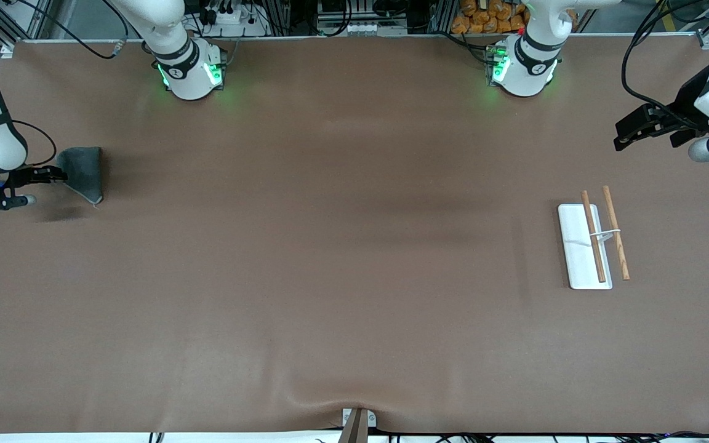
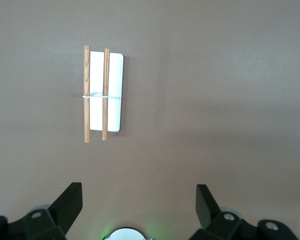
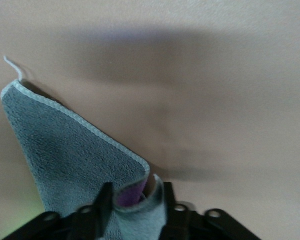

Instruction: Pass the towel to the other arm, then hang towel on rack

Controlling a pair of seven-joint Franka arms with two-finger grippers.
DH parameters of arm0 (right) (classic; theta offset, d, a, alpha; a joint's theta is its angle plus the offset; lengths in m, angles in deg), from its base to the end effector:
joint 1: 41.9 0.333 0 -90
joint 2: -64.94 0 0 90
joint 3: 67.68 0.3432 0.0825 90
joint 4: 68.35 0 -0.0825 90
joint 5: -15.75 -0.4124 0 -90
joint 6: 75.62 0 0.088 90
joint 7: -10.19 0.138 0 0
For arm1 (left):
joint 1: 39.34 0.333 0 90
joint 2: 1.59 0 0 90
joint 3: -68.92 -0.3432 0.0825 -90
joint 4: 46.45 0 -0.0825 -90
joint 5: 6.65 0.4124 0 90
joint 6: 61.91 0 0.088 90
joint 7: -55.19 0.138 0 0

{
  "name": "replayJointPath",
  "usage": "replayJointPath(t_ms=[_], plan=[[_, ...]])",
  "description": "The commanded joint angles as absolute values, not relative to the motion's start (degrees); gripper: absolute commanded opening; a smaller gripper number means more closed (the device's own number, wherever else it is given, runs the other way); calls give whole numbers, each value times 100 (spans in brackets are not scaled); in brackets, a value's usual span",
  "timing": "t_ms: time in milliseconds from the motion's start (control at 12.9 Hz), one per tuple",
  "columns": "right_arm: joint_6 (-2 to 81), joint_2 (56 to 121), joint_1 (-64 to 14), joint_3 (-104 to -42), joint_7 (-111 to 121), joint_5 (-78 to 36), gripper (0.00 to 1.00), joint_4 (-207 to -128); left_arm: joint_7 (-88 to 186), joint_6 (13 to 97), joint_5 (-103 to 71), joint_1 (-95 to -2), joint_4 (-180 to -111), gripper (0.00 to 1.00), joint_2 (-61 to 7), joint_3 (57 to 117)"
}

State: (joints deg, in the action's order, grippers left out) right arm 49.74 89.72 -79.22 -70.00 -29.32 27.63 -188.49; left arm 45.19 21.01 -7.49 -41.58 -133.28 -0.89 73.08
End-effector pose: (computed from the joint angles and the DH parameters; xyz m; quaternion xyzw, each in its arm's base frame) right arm 0.4235 -0.3684 0.1616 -0.9795 -0.0726 0.1825 0.0449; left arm 0.5605 -0.0653 0.6446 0.9991 0.0307 -0.0287 0.0028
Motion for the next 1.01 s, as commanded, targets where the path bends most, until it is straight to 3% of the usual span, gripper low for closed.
replayJointPath(t_ms=[0,78,465,930], plan=[[5024,8911,-8066,-6900,-2980,2893,5,-18938,4667,1992,-797,-4136,-13170,100,-159,7305],[4998,8911,-8066,-6900,-2980,2884,0,-18938,4667,1992,-805,-4145,-13179,100,-167,7305],[4279,8509,-7882,-6812,-2962,2867,0,-18754,4667,1992,-805,-4163,-13197,100,-167,7314],[1345,8287,-6933,-6777,-2516,2700,0,-16936,4667,1992,-805,-4145,-13206,100,-167,7314]])
